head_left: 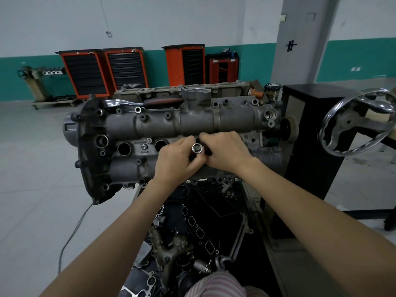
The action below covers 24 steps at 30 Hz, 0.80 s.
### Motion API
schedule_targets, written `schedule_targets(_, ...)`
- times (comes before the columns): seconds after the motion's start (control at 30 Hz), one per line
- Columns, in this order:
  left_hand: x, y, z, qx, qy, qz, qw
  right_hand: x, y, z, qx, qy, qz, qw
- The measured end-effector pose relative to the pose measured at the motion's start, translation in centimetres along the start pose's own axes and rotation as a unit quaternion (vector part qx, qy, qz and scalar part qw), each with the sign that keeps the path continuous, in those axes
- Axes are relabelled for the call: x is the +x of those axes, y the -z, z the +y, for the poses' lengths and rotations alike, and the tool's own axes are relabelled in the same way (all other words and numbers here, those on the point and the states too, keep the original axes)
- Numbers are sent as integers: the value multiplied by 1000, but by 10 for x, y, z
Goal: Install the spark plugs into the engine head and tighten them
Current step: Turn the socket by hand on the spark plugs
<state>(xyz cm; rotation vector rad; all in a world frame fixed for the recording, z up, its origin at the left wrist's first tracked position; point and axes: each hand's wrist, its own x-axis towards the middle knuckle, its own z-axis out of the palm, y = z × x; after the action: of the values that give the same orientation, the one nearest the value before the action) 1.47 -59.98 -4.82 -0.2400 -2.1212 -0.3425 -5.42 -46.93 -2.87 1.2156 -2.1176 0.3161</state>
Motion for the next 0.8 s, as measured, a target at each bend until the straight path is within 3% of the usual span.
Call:
schedule_targets(0.4,0,-2,-1,14,-14,7,1000,-2,2,-2,40,-20,28,999)
schedule_targets(0.8,1,-2,-1,14,-4,19,1000,-1,1,3,26,-21,-24,999)
